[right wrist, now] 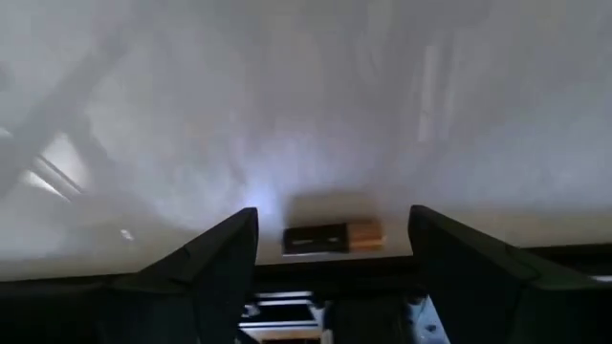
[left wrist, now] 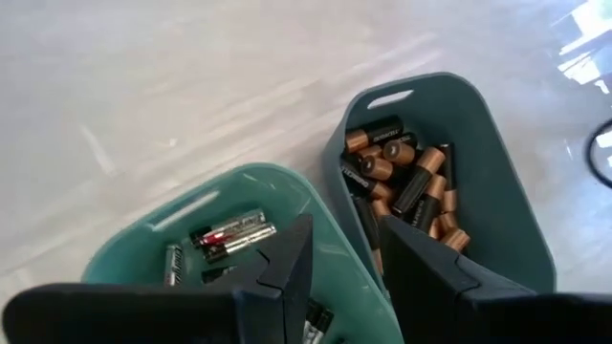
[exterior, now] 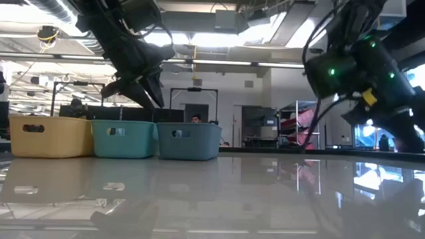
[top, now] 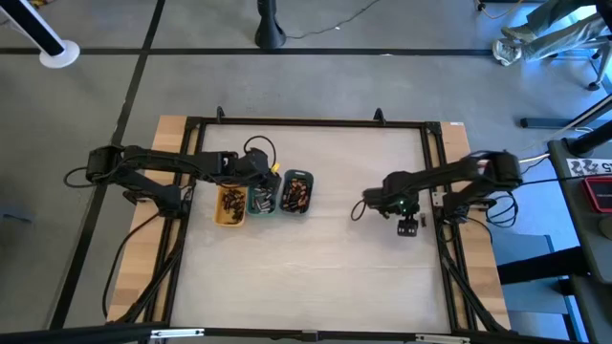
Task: Sort batteries
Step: Put the large black battery into the blue bin
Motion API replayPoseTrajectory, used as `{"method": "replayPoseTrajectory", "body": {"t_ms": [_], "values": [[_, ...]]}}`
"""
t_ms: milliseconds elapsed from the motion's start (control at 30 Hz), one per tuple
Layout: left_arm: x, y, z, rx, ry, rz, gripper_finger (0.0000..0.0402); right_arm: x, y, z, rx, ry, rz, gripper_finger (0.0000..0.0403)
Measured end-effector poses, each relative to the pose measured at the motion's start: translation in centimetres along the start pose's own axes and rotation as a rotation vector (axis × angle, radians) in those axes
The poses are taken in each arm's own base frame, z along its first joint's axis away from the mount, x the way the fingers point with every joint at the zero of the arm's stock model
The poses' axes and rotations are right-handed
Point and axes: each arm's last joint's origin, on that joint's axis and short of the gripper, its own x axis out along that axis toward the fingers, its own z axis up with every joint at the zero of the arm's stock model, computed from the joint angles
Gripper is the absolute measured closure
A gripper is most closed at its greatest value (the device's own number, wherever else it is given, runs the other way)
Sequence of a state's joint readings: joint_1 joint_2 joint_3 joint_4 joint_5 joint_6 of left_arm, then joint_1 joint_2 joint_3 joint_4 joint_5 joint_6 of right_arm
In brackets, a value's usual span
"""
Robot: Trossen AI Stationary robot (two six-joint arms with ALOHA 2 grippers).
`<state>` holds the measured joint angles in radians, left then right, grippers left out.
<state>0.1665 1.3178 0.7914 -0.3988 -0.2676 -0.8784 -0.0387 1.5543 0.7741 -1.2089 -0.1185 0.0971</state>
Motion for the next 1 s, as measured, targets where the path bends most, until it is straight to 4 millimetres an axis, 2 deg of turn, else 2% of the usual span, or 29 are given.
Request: {"method": "replayPoseTrajectory", "body": {"t_ms": [200,400,633,833,1000], "values": [[0.0,0.0,-0.1,-0.017,0.021,-0.016,0.0288,1.2,-0.2,1.1,-0.016,0.049,-0.072,0.013],[0.0,0.0,-0.1,-0.045,0.026,-0.016,0.0288,1.4,-0.2,2.0,-0.132,-0.011,-0.085,0.013],[0.0,0.0,-0.1,-0.056,0.028,-0.017,0.0288,1.0,-0.2,2.3,-0.025,-0.039,-0.102,0.0123],[0.0,0.0,-0.1,-0.056,0.028,-0.017,0.0288,0.7,-0.2,2.0,0.037,-0.006,-0.115,0.0065],[0.0,0.0,-0.1,-0.056,0.028,-0.017,0.0288,0.6,-0.3,0.8,0.103,0.114,-0.102,0.0009]]}}
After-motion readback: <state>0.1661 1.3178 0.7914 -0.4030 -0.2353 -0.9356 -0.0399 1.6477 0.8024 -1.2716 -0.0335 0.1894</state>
